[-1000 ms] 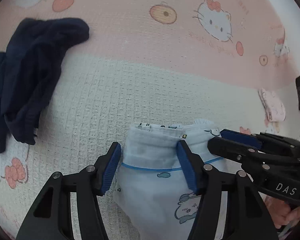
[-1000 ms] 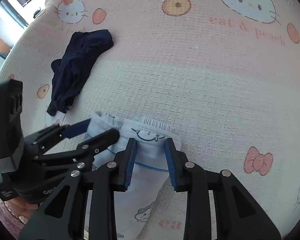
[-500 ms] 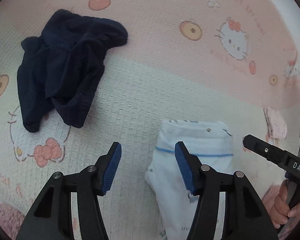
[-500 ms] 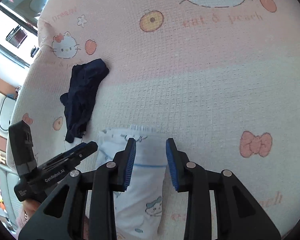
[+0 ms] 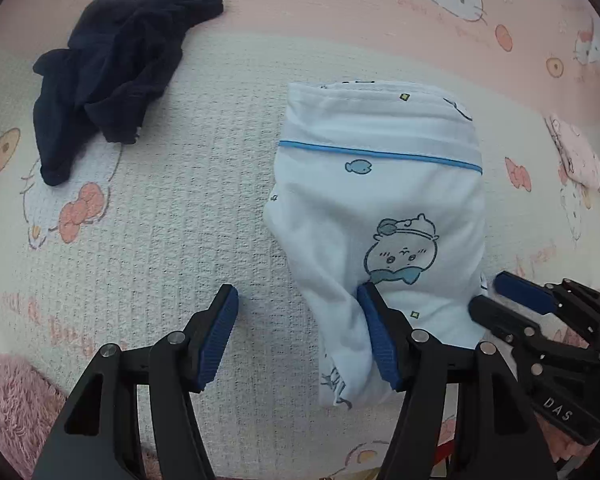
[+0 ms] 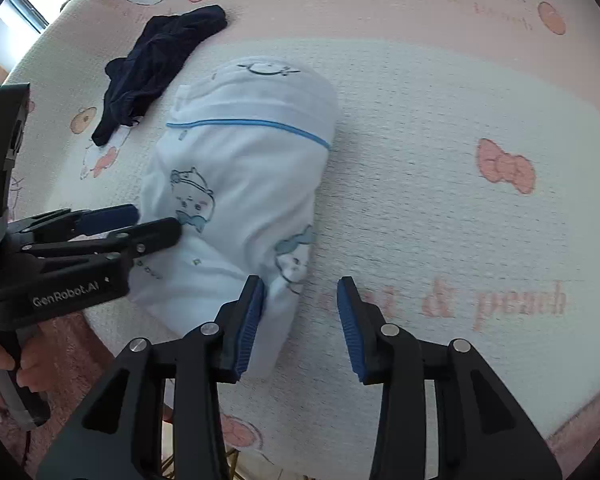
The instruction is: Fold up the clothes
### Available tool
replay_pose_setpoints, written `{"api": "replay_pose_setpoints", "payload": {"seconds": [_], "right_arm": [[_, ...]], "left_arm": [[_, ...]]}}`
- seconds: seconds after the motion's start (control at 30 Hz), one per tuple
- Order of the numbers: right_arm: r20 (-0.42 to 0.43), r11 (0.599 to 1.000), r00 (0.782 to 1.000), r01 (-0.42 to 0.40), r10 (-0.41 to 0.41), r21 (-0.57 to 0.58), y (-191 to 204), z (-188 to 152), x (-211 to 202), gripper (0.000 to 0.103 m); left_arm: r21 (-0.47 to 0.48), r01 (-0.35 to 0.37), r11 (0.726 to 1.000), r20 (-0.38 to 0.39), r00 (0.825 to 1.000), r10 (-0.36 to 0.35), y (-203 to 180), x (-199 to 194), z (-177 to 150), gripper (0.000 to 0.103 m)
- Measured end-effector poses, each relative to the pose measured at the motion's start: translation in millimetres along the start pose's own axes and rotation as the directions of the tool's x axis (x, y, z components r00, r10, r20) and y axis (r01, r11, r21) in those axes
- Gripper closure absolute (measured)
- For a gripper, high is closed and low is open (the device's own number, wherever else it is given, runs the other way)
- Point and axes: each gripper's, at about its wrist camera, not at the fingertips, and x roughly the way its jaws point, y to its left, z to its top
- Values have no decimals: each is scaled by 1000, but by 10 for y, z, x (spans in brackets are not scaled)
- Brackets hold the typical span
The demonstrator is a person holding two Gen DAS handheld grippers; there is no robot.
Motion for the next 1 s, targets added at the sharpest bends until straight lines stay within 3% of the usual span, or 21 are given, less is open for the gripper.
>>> {"api": "replay_pose_setpoints", "payload": {"seconds": [0.1,0.13,0.2,0.23,0.3,0.4,0.5,0.67,0.8,0.87,1.0], "right_arm": [[-34,985,984,173,-174,-11,-106,-119,-49,68],[-39,987,986,162,-162,7,-169,-169,-62,68],[2,994,1000,-11,10,107,-285,-226,-169,68],[24,987,996,-85,82,140,-297,-220,-214,68],[71,986,990,-132,125,102,-179,-164,-291,68],[35,992,992,-124,124,11,36,-130,-162,68],[-2,994,994,-110,110,3,22,-213,15,70],[-14,998,999,-30,31,50,-212,-280,-120,68],[-4,996,999,-32,33,80,-354,-375,-207,67],[13,998,998,-59,59,11,-213,-385,-232,67],[16,997,1000,-7,8,-79,56,-402,-81,67]], "left_arm": [[-62,18,998,11,1000,-17,91,-132,-124,39],[-75,59,995,10,998,-59,82,-164,-164,39],[-101,136,986,9,991,-136,59,-220,-246,39],[-108,149,983,3,989,-149,36,-221,-292,39],[-123,129,984,-22,991,-132,1,-168,-373,39],[-142,124,982,-42,990,-131,60,-121,-480,39],[-168,128,977,-48,989,-138,158,-148,-491,39],[-198,113,974,-14,993,-118,223,-233,-524,39],[-197,202,959,58,979,-194,164,-341,-493,39],[-201,213,956,61,977,-205,143,-328,-475,39],[-181,147,972,18,989,-146,95,-248,-509,39]]}}
